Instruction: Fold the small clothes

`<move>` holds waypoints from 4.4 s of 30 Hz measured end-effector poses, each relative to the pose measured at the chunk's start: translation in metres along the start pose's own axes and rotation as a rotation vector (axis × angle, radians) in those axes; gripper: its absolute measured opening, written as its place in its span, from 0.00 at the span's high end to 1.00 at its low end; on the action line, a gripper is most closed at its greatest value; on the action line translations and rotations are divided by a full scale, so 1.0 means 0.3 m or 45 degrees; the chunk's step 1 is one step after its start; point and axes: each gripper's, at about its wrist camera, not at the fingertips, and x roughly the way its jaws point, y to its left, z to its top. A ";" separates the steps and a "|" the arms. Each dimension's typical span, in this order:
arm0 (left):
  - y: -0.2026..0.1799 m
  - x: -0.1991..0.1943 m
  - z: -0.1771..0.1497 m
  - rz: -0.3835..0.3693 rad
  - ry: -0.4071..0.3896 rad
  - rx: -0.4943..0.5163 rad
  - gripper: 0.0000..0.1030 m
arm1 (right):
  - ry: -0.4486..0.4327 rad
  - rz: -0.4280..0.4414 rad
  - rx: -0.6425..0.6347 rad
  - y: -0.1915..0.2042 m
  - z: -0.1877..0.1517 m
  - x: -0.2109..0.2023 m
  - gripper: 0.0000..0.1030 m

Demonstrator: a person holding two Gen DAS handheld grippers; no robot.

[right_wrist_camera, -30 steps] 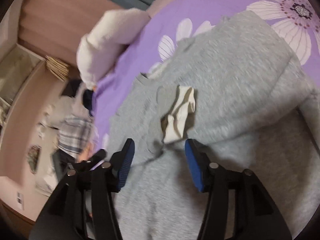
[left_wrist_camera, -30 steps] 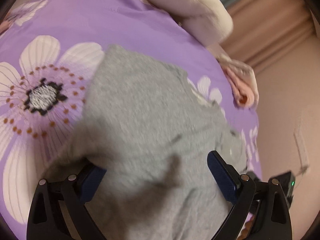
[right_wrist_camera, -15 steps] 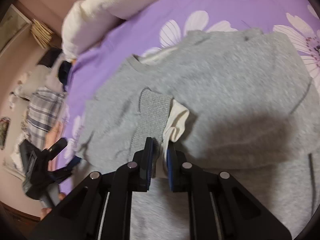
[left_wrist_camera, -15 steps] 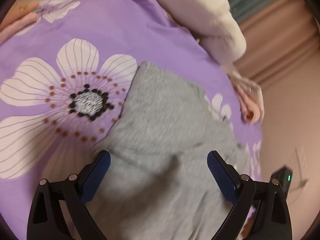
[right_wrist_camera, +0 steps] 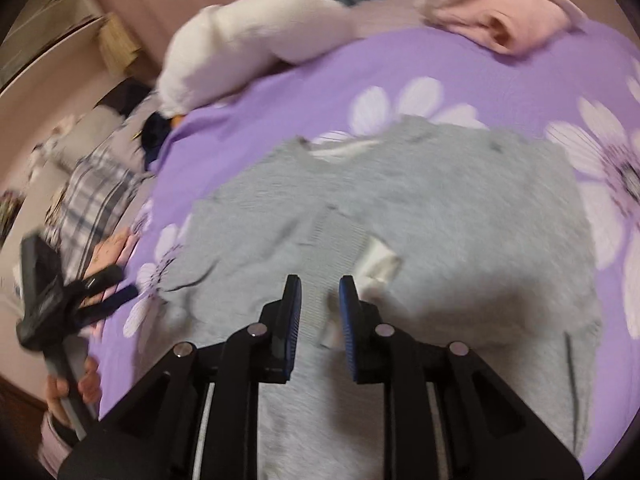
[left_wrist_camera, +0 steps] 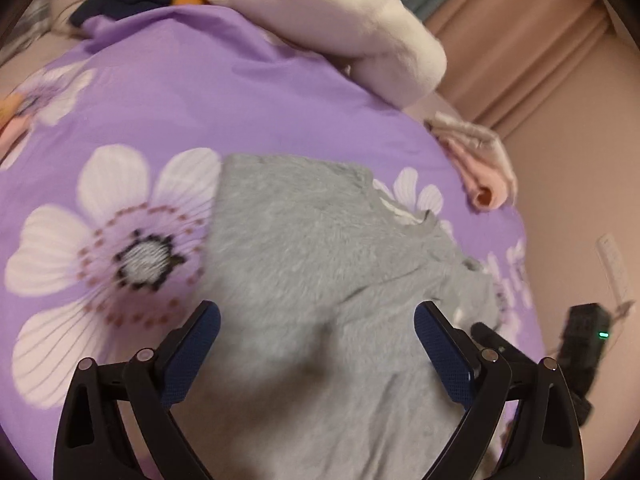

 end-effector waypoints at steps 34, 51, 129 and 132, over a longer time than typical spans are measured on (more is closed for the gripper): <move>0.124 -0.337 -0.573 -0.131 0.144 -0.166 0.06 | 0.095 -0.070 0.345 -0.356 -0.540 -0.547 0.40; 0.101 -0.265 -0.560 -0.334 0.190 -0.265 0.06 | 0.150 0.273 0.482 -0.282 -0.644 -0.463 0.40; -0.001 -0.403 -0.196 -0.484 -0.109 -0.276 0.89 | -0.255 0.424 0.296 -0.195 -0.228 -0.651 0.84; -0.005 -0.380 -0.140 -0.486 -0.118 -0.282 0.89 | -0.280 0.412 0.284 -0.201 -0.151 -0.634 0.84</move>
